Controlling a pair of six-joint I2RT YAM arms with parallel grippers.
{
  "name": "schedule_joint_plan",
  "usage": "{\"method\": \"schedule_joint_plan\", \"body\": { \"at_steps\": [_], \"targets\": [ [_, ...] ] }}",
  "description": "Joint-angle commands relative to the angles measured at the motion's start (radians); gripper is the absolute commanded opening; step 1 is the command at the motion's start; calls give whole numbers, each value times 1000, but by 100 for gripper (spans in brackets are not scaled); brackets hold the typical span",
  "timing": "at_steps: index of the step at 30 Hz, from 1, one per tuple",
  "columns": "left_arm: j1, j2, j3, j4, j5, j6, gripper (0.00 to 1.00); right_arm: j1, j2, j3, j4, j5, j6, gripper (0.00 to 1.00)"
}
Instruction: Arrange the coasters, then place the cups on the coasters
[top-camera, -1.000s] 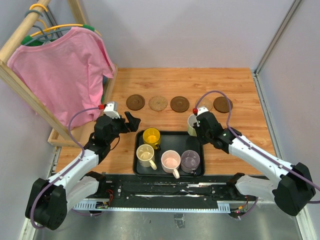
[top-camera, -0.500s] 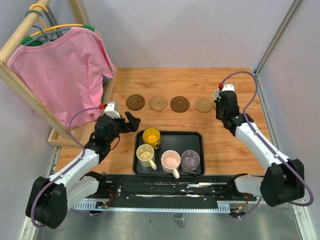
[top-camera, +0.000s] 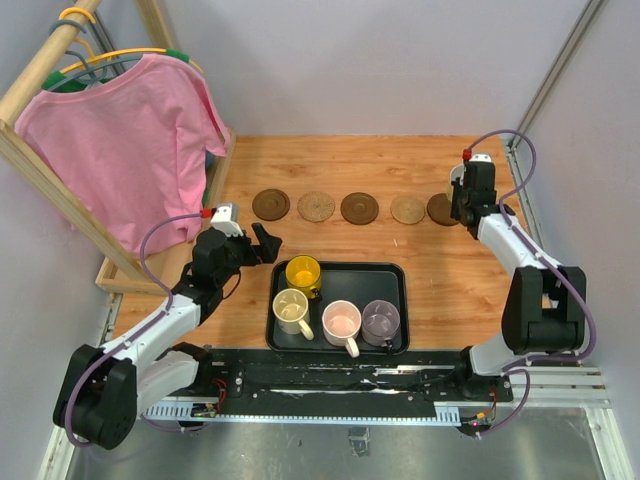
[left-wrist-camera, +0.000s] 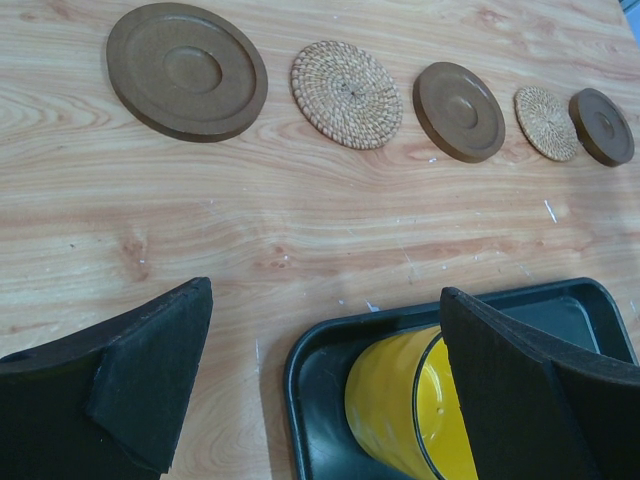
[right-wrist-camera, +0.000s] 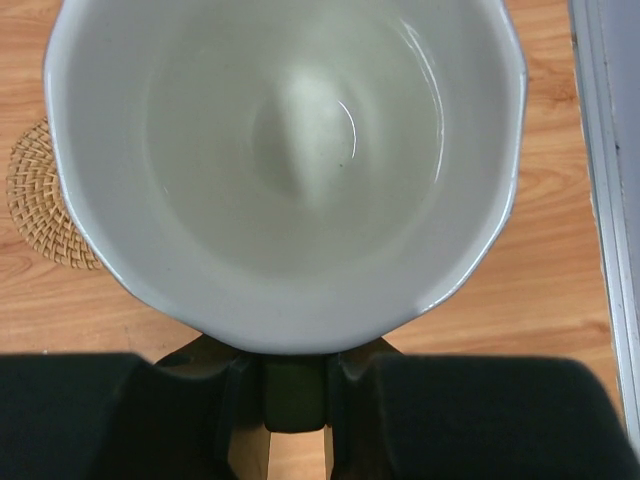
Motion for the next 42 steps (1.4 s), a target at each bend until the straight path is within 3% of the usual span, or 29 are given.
{"method": "schedule_joint_plan", "body": {
  "at_steps": [1,15,25,42],
  "targets": [
    [-4,12,30,38,-17,15,100,-64,43,83,134,-126,-20,1],
    [-5,58,41,51,-14,10,100,-109,152,179,27,-243,-9,1],
    [-4,78,47,52,-3,8,100,-103,186,296,-181,-243,-14,1],
    [-4,74,45,47,-5,7,100,-73,267,417,-372,-253,-13,1]
  ]
}}
